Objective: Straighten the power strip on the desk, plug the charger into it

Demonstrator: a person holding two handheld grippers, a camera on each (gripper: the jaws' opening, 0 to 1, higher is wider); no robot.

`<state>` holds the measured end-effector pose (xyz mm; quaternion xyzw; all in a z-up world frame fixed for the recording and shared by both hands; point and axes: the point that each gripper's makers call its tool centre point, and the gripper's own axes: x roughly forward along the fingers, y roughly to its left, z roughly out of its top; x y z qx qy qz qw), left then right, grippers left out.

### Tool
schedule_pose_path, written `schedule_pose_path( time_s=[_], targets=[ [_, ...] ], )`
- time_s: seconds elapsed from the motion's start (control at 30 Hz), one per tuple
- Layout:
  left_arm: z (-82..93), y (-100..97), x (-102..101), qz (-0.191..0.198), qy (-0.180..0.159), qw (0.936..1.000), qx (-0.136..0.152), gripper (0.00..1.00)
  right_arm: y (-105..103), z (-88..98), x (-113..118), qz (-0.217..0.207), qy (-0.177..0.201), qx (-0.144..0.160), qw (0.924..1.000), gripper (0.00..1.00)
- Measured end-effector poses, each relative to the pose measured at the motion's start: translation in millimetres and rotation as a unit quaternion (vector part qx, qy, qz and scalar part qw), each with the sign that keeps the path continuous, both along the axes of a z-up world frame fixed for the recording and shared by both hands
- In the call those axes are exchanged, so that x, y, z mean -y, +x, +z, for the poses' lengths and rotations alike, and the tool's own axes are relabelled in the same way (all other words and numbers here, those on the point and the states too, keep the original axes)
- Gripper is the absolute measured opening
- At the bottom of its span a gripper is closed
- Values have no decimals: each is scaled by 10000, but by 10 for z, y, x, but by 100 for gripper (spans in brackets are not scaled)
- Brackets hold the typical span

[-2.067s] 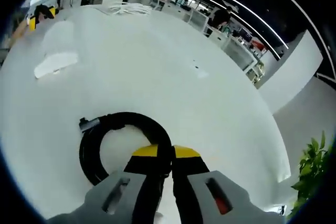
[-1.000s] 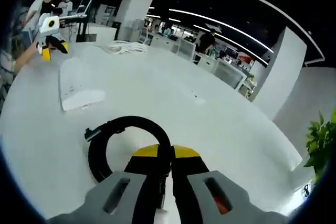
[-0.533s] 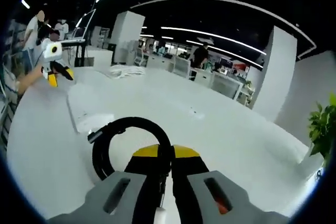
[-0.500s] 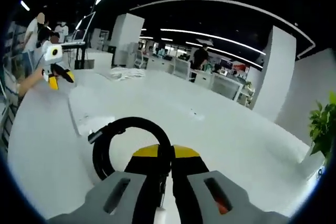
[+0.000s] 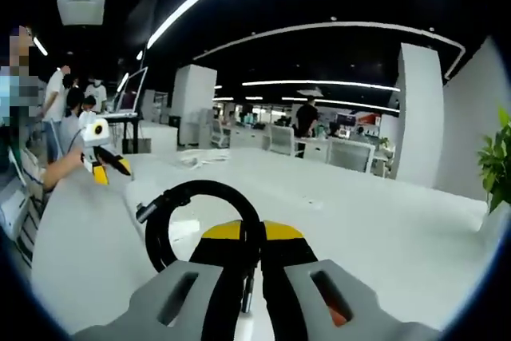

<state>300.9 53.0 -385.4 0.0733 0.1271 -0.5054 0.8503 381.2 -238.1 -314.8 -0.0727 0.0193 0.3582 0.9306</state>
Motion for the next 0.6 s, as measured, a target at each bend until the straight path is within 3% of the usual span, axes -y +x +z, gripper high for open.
schedule_pose_path(
  time_s=[0.37, 0.6],
  targets=[
    [9, -8, 4, -9, -8, 10000, 1, 38, -226, 87, -368, 301, 456, 159, 9984, 5],
    [2, -10, 3, -8, 17, 10000, 2, 38, -214, 183, -447, 495, 553, 233, 9970, 5]
  ],
)
